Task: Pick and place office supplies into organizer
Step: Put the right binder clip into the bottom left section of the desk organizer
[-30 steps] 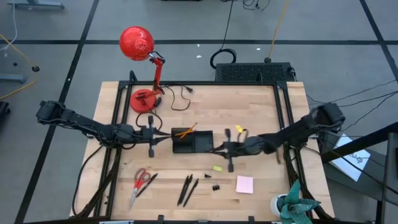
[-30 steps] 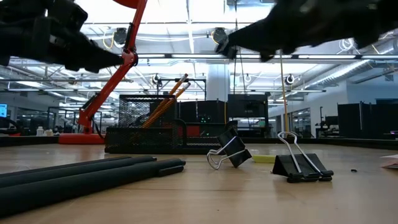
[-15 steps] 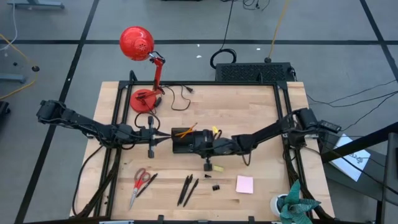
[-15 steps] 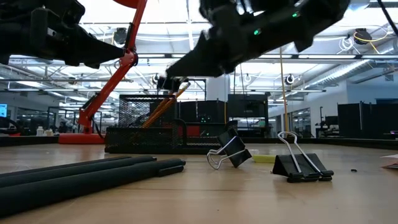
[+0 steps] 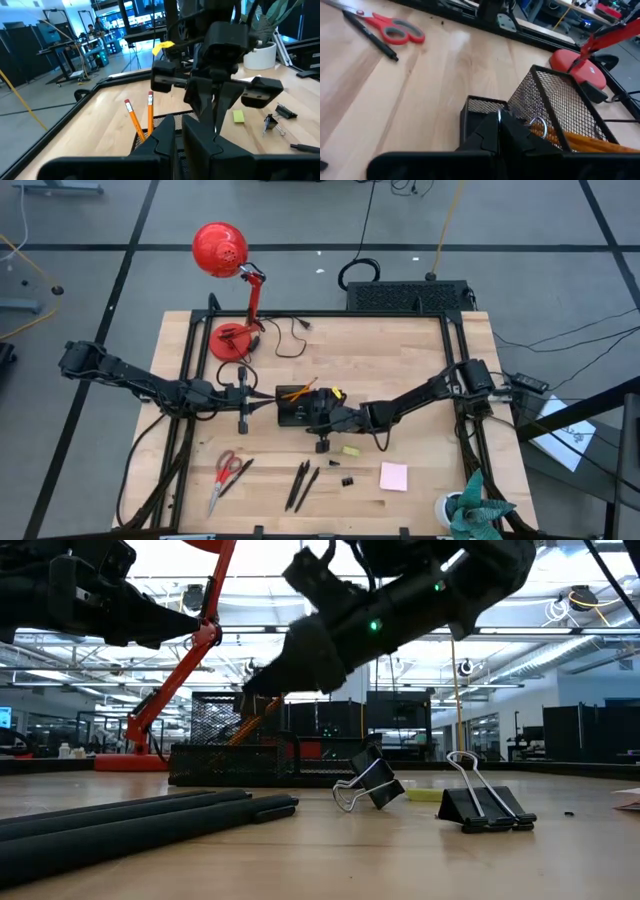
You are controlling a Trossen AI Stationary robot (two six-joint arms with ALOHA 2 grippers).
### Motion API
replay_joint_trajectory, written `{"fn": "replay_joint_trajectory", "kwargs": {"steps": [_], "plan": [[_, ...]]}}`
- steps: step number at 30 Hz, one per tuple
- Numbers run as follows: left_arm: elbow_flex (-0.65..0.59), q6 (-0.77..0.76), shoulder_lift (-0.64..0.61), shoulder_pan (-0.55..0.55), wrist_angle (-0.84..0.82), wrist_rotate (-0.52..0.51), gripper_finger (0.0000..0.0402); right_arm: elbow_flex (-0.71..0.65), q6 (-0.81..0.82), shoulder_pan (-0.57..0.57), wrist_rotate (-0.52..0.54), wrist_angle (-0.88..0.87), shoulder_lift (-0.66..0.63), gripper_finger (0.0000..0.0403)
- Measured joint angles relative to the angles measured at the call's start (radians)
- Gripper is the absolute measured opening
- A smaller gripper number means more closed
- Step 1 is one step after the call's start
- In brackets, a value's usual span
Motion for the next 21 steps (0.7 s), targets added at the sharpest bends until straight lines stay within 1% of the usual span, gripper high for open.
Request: {"fn": "replay_joint_trajectory", "kwargs": {"steps": [4,7,11,16,19,21], "plan": [[0.0,0.004,0.0,0.0,0.0,0.0,0.0042,-0.001,-0.009,-0.004,-0.011,0.018,0.004,0.0],[0.0,0.015,0.0,0.0,0.0,0.0,0.0042,-0.001,0.0,-0.013,-0.056,0.027,0.001,0.0],[0.0,0.027,0.0,0.001,0.0,0.0,0.0042,-0.001,0.025,-0.024,-0.063,0.015,0.01,0.0],[0.0,0.029,0.0,0.001,0.0,-0.001,0.0042,-0.001,0.126,-0.054,-0.152,0.016,0.035,0.0],[0.0,0.03,0.0,0.001,0.0,-0.001,0.0042,0.0,0.151,-0.069,-0.154,0.025,0.062,0.0],[0.0,0.034,0.0,0.001,0.0,-0.001,0.0042,-0.002,0.146,-0.073,-0.136,0.017,0.067,0.0]]}}
